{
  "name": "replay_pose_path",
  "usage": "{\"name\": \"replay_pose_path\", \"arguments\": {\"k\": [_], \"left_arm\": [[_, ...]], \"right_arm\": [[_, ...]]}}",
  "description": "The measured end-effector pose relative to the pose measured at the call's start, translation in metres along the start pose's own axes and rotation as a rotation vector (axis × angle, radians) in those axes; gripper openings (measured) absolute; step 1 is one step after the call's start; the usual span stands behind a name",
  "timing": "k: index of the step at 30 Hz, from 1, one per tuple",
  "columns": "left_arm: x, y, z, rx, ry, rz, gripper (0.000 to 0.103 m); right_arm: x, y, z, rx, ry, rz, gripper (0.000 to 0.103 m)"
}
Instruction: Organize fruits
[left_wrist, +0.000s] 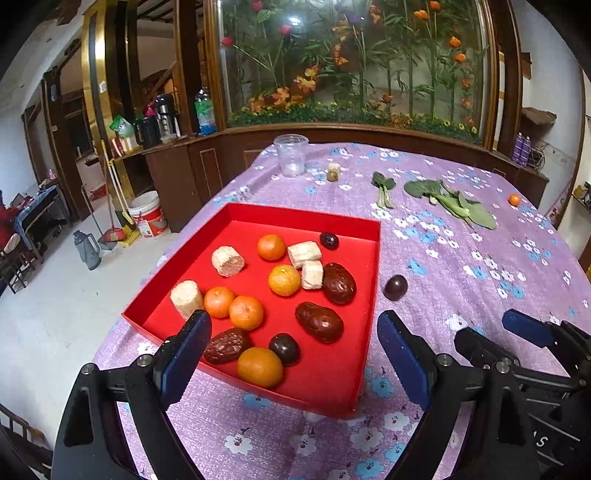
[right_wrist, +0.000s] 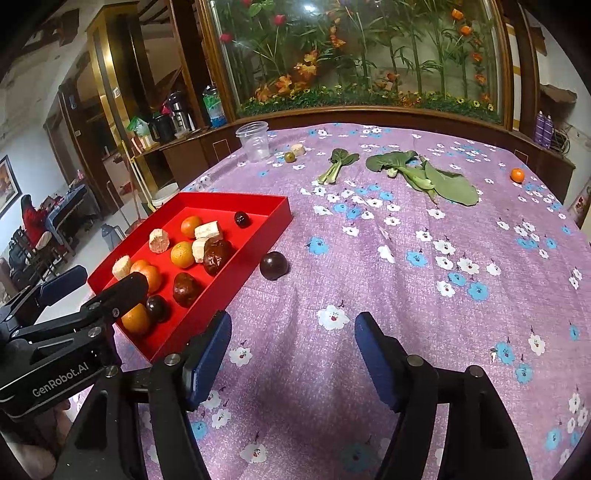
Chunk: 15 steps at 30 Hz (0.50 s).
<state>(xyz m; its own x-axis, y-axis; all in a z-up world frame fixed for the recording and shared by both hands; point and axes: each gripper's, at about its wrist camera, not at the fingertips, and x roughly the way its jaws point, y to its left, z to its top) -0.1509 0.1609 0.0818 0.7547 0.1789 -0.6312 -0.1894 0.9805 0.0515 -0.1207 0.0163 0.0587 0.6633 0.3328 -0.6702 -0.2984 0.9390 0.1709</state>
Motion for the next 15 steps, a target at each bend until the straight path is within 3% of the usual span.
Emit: {"name": "replay_pose_path", "arguments": {"k": [5,7,9,15], "left_arm": [[-0.025,0.01,0.003,-0.044,-0.149,0.084,0.091],[-0.039,0.015,0.007,-0.069,-0.212,0.135,0.103],[-0.053,0.021,0.008,-0.097,-0.264,0.174,0.103],[-0.057,0.038,0.0,-0.17,-0.251,0.262,0.103]], "right_arm": [[-0.004,0.008,-0.001,-0.03,-0.022,-0.007,0.075],[-0.007,0.012,-0.001,-0.044,-0.033,-0.005,0.078],[-0.009,0.016,-0.001,-0.056,-0.042,-0.001,0.081],[-0.008,0.041,0.003,-0.109,-0.027,0.023,0.085]]}}
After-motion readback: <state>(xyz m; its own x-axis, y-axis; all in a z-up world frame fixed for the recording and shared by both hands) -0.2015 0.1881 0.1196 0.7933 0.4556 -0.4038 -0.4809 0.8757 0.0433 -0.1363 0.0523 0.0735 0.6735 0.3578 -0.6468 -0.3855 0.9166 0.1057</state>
